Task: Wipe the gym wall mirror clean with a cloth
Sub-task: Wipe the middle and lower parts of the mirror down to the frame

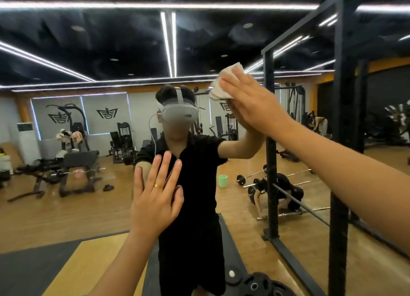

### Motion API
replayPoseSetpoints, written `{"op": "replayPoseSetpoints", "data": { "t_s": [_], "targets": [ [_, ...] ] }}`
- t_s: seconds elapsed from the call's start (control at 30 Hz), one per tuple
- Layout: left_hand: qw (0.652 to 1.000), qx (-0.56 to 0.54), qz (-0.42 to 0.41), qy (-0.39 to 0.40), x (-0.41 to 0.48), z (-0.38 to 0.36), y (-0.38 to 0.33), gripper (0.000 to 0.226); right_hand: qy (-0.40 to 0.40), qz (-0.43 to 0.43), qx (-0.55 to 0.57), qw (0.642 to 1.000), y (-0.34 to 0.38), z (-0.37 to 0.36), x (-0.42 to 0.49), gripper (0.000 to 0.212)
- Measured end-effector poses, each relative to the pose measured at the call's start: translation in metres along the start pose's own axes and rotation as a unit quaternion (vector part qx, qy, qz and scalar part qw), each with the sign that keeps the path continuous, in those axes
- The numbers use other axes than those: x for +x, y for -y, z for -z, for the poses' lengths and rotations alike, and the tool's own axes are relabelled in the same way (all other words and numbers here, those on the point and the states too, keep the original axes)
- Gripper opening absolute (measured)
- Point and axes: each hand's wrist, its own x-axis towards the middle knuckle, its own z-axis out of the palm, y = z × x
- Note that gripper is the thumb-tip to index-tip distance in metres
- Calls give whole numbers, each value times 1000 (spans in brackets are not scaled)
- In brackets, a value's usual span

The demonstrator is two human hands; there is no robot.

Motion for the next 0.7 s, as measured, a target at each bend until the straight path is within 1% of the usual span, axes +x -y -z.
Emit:
{"op": "replayPoseSetpoints", "data": {
  "t_s": [0.03,0.07,0.1,0.13,0.17,0.2,0.23,0.27,0.3,0.33,0.4,0.43,0.47,0.5,0.53,0.57,0.63,0.7],
  "targets": [
    [1000,5,1,-3,0,-1,1,63,1,-33,-9,999,-11,5,-2,53],
    [1000,11,0,-4,0,-2,1,63,-4,-84,-6,996,-21,10,-5,54],
    [1000,13,-1,-3,-1,-3,1,63,-32,-146,-4,989,-32,17,-11,53],
    [1000,11,-2,-3,-1,-3,0,62,-81,-225,-1,971,-43,22,-18,49],
    [1000,10,-1,-4,0,-3,-1,62,-133,-321,22,937,-51,25,-23,45],
    [1000,10,0,-3,0,-4,-1,62,-186,-413,56,890,-58,25,-26,44],
    [1000,12,2,-1,0,-4,-1,62,-214,-473,80,851,-60,22,-27,46],
    [1000,14,3,1,0,-4,-1,62,-217,-500,96,833,-58,18,-25,49],
    [1000,15,3,1,1,-4,0,62,-213,-497,102,835,-52,12,-23,51],
    [1000,16,2,1,1,-4,1,62,-196,-472,103,853,-43,7,-20,51],
    [1000,16,1,1,-1,-3,3,62,-135,-363,92,917,-30,0,-26,51],
    [1000,15,0,0,-2,-2,2,62,-106,-309,82,942,-29,2,-33,51],
    [1000,13,1,-1,-3,-2,1,62,-84,-269,70,957,-35,7,-38,51],
    [1000,12,1,-1,-3,-2,-1,62,-74,-259,66,961,-46,13,-43,51],
    [1000,12,1,-2,-2,-3,-2,62,-77,-275,75,955,-55,18,-43,51],
    [1000,12,1,-4,-2,-3,-2,62,-99,-313,89,940,-63,20,-41,51],
    [1000,10,0,-4,0,-4,-2,62,-165,-407,117,891,-70,22,-29,51],
    [1000,12,-1,-3,2,-4,-4,62,-204,-467,117,852,-60,18,-3,49]
  ]
}}
